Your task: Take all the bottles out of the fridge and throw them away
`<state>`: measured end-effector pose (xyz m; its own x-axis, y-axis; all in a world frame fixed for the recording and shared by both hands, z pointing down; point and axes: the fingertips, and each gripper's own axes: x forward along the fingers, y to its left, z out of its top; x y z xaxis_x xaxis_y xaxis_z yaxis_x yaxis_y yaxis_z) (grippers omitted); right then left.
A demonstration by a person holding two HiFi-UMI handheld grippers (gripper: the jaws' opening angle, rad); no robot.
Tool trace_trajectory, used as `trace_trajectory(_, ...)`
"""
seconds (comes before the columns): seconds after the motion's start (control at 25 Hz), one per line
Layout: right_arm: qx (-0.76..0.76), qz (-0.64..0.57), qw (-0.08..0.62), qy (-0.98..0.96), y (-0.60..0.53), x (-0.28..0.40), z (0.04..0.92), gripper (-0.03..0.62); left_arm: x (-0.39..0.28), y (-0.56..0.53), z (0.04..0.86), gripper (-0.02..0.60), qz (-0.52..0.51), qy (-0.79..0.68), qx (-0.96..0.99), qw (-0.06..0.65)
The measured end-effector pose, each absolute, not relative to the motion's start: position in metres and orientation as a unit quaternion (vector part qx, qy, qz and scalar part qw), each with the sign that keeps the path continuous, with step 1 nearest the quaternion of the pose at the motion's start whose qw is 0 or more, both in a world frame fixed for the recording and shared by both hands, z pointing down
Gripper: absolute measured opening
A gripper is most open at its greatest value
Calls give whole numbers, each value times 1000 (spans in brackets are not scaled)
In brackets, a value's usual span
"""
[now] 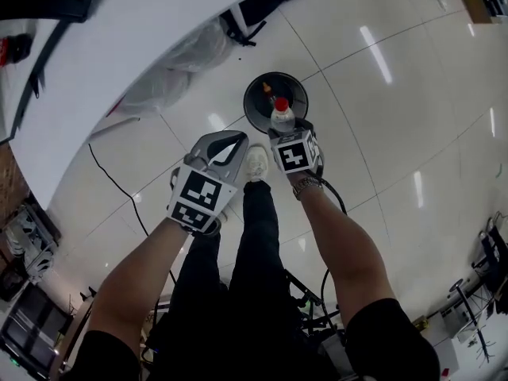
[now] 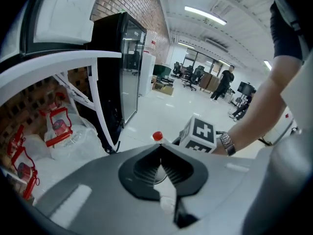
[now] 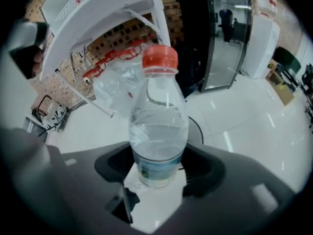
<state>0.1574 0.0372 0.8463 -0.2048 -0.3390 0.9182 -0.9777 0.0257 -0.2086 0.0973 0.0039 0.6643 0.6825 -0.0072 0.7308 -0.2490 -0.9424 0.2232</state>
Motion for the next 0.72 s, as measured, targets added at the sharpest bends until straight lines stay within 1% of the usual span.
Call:
trace_trajectory(0.24, 503, 481, 371, -615, 37, 153, 890, 295, 81, 1, 689, 3, 407, -80, 894, 172)
trace_trajectory(0.44, 501, 484, 393, -600, 34, 155, 913, 308, 73, -3, 700, 4, 411, -87, 889, 182)
trace_trajectory(0.72, 511, 478, 378, -607, 18, 152, 902, 308, 74, -7, 698, 4, 406, -93, 890, 188)
